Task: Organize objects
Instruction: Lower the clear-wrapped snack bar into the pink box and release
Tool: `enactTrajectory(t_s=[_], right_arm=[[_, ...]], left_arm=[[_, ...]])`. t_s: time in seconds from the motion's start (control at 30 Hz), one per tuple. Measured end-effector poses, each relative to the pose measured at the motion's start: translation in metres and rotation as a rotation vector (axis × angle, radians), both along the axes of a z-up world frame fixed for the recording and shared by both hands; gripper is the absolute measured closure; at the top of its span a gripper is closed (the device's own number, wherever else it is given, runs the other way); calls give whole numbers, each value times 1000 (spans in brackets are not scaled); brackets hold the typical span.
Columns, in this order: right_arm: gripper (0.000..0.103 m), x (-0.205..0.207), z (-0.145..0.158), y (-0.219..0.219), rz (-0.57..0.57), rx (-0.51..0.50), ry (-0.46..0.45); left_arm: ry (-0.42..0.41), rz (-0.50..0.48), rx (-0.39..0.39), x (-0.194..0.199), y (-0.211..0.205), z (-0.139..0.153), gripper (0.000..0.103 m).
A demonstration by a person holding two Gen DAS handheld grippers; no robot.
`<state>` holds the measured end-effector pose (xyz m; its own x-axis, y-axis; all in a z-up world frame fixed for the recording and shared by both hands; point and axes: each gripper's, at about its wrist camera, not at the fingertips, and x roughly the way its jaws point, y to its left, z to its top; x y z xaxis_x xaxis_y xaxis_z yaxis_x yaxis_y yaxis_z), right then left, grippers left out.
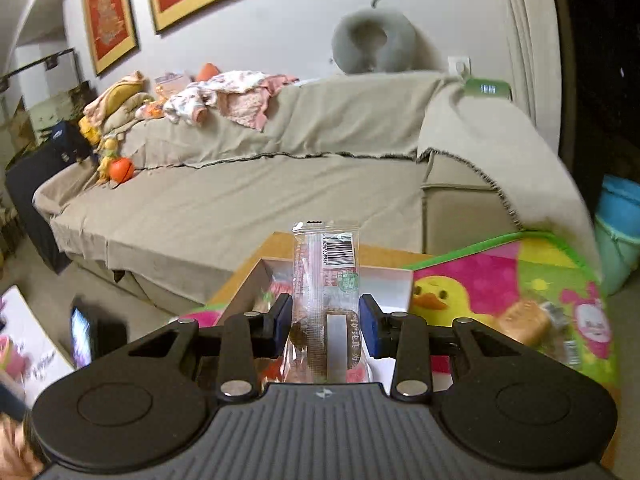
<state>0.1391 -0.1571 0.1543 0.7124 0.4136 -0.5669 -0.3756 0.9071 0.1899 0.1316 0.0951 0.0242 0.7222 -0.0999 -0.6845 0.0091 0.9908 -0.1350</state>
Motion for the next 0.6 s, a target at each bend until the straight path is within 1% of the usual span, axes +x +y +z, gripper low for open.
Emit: enactTrajectory(t_s=[0.13, 0.2, 0.23, 0.27, 0.43, 0.53, 0.6], right_arm=[[67, 36, -17, 19, -29, 1, 43], [61, 51, -27, 25, -35, 4, 74], [53, 54, -32, 26, -37, 5, 83], [49, 57, -36, 25, -45, 4, 91], [49, 56, -50, 8, -68, 27, 135], [48, 49, -55, -10, -101, 9, 129], [46, 41, -59, -24, -126, -19, 119]], left_arm=[[0, -1, 0, 0, -1, 0, 88], [0, -1, 0, 0, -1, 0, 88], [0, -1, 0, 0, -1, 0, 88], [0, -2, 0, 1, -1, 0, 88], [-2, -2, 1, 1, -3, 0, 88], [-1, -1, 2, 1, -2, 0, 88], [0, -2, 2, 1, -3, 0, 88]])
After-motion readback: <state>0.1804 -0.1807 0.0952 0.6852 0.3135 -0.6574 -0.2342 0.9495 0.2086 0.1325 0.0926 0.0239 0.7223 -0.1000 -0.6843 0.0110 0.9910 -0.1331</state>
